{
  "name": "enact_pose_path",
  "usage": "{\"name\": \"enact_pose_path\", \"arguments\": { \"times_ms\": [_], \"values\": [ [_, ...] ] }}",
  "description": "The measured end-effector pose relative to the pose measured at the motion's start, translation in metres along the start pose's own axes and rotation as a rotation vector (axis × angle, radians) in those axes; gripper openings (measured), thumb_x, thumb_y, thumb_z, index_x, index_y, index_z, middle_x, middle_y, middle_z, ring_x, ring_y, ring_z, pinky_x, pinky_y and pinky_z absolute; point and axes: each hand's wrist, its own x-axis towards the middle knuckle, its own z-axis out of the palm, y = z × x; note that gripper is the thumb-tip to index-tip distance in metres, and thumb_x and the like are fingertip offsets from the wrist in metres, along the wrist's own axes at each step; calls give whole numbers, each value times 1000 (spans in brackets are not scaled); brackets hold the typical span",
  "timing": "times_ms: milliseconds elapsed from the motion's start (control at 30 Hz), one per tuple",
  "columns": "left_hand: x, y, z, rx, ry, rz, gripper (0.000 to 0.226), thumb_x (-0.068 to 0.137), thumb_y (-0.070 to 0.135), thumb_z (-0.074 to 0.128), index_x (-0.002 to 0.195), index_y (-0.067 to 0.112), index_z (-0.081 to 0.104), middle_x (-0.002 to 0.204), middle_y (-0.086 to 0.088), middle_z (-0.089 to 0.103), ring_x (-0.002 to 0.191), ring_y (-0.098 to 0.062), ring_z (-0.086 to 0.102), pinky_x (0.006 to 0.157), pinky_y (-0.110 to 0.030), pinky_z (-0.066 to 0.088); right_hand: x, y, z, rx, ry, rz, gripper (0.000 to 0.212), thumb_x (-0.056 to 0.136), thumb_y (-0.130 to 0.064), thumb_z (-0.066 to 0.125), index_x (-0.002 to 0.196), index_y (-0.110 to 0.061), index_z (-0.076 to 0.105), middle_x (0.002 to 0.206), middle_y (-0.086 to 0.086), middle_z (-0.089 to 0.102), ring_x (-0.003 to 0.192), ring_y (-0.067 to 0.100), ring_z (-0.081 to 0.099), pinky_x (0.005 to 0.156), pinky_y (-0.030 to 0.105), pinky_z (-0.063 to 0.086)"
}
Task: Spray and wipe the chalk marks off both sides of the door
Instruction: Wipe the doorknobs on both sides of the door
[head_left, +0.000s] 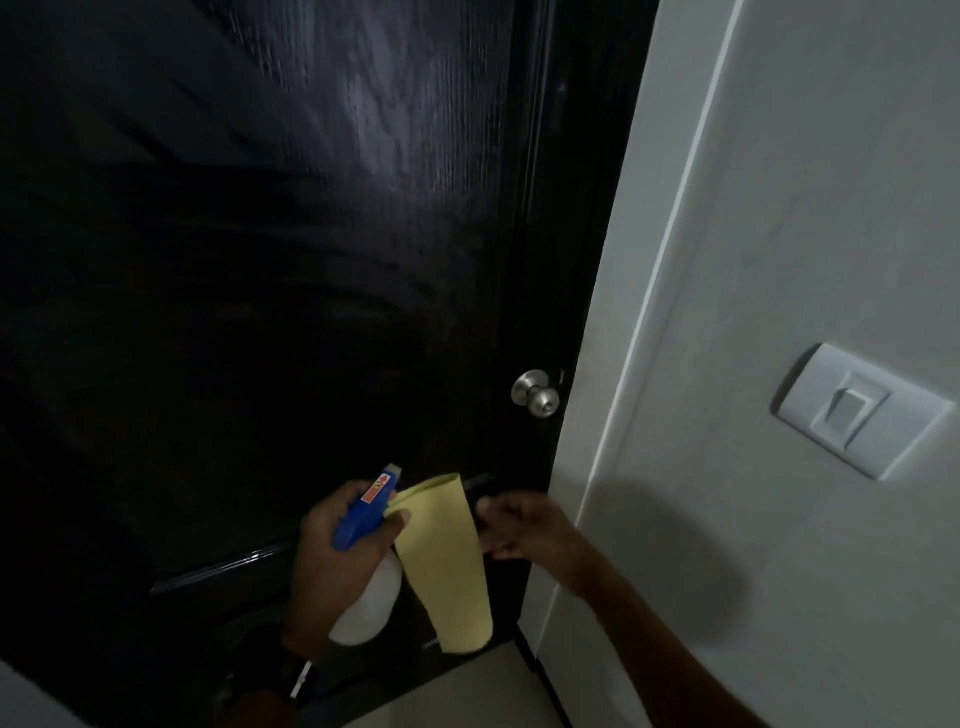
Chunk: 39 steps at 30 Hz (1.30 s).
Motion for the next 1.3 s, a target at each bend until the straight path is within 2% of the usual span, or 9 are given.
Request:
{"name": "enact_pose_path", "arguments": {
  "times_ms": [167, 267, 467, 567, 633, 733, 867, 1033, 1300],
  "values": [
    [25, 4, 1, 20, 88, 115, 28, 83, -12, 70, 96, 13, 65, 82, -2, 69, 74, 2, 66, 69, -10, 51, 84, -8, -82, 43, 377, 117, 23, 97, -37, 65, 85, -18, 67, 79, 13, 66, 61, 21, 62, 57, 33, 50],
    [39, -2, -3, 92, 130, 194, 20, 86, -1, 76, 100, 8, 67, 87, 5, 70, 76, -6, 65, 69, -16, 52, 132, -3, -130, -144, 553, 120, 33, 85, -47, 74, 93, -15, 68, 83, 15, 66, 74, 27, 66, 68, 47, 60],
    [43, -1, -3, 192, 197, 236, 31, 79, 40, 74, 104, 23, 66, 90, 0, 66, 77, -19, 63, 69, -27, 52, 169, -4, -168, 151, 144, 330, 58, 87, -59, 65, 122, -13, 60, 114, 12, 67, 96, 25, 65, 78, 37, 54],
    [44, -4, -4, 276, 225, 250, 27, 85, 23, 81, 98, 41, 65, 92, 3, 65, 71, -10, 60, 64, -15, 49, 184, 10, -167, 268, 17, 369, 74, 78, -61, 72, 132, -14, 53, 117, 17, 70, 102, 33, 70, 75, 39, 58],
    [44, -6, -7, 339, 246, 239, 33, 86, 6, 77, 95, 35, 64, 90, 4, 64, 69, -7, 59, 62, -13, 47, 190, 15, -160, 354, -35, 394, 78, 73, -57, 75, 130, -8, 55, 114, 21, 70, 100, 32, 71, 74, 36, 59],
    [44, -9, -8, 359, 243, 231, 21, 86, 23, 78, 97, 33, 64, 92, 5, 65, 70, -13, 60, 63, -18, 48, 200, 19, -150, 478, 35, 396, 56, 86, -38, 74, 127, -3, 59, 102, 14, 69, 86, 20, 68, 72, 30, 55],
    [46, -11, -10, 369, 250, 237, 34, 88, 16, 77, 99, 45, 63, 95, 11, 66, 75, -10, 61, 64, -14, 49, 208, 16, -145, 200, 183, 367, 50, 86, -33, 76, 126, -9, 60, 91, 7, 69, 73, 15, 67, 61, 25, 54],
    [51, -11, -9, 371, 267, 211, 33, 88, 7, 74, 101, 35, 61, 91, 22, 66, 76, -3, 62, 65, -11, 50, 202, 12, -137, -592, 360, 172, 66, 72, -47, 84, 121, -7, 66, 109, 10, 70, 96, 27, 69, 80, 34, 58],
    [30, -5, -3, 365, 246, 253, 34, 89, 6, 73, 103, 35, 60, 94, 6, 66, 78, -3, 62, 66, -10, 50, 155, 32, -132, -621, 404, 118, 64, 77, -55, 77, 119, -8, 64, 111, 12, 68, 98, 32, 67, 71, 31, 49]
  ]
}}
